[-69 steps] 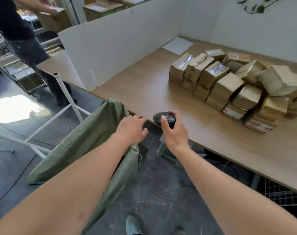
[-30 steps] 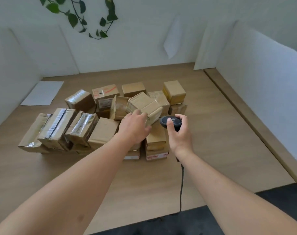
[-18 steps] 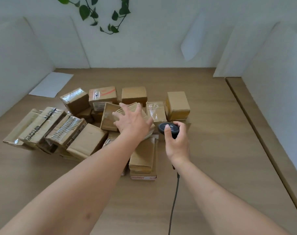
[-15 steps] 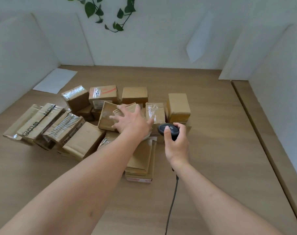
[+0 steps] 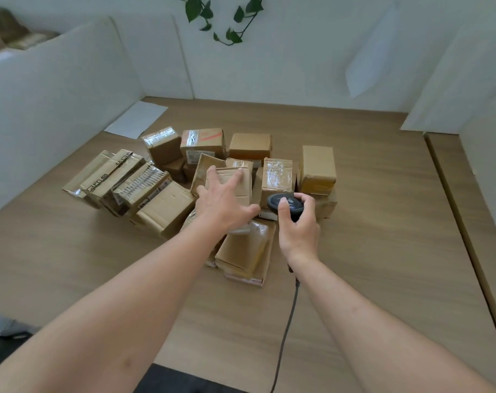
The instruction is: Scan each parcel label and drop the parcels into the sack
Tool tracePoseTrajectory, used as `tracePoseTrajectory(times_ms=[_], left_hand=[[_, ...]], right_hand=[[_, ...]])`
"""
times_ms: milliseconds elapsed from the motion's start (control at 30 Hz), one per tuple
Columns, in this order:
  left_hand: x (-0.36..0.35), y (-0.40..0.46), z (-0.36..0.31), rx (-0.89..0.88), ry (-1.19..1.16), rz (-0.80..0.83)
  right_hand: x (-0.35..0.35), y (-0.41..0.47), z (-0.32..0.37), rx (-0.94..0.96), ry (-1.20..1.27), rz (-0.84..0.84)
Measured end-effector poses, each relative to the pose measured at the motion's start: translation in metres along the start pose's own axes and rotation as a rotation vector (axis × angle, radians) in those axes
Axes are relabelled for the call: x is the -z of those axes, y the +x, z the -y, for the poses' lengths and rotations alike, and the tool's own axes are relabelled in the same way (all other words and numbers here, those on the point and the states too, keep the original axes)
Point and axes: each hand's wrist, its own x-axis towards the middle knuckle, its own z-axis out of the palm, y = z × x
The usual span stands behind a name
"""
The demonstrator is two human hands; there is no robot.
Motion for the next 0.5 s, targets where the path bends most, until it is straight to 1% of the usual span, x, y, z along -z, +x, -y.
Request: tracePoseTrajectory(times_ms=[267, 500], left_hand=[[0.014, -0.059, 0.063, -0.077, -0.004, 0.039], [0.017, -0.103, 0.124, -0.168, -0.013, 0.058]], right_hand=[[-0.019, -0.067, 0.014, 0.011, -0.026, 0.031], [-0.052, -0.144, 0.013, -0.006, -0.042, -0.032]])
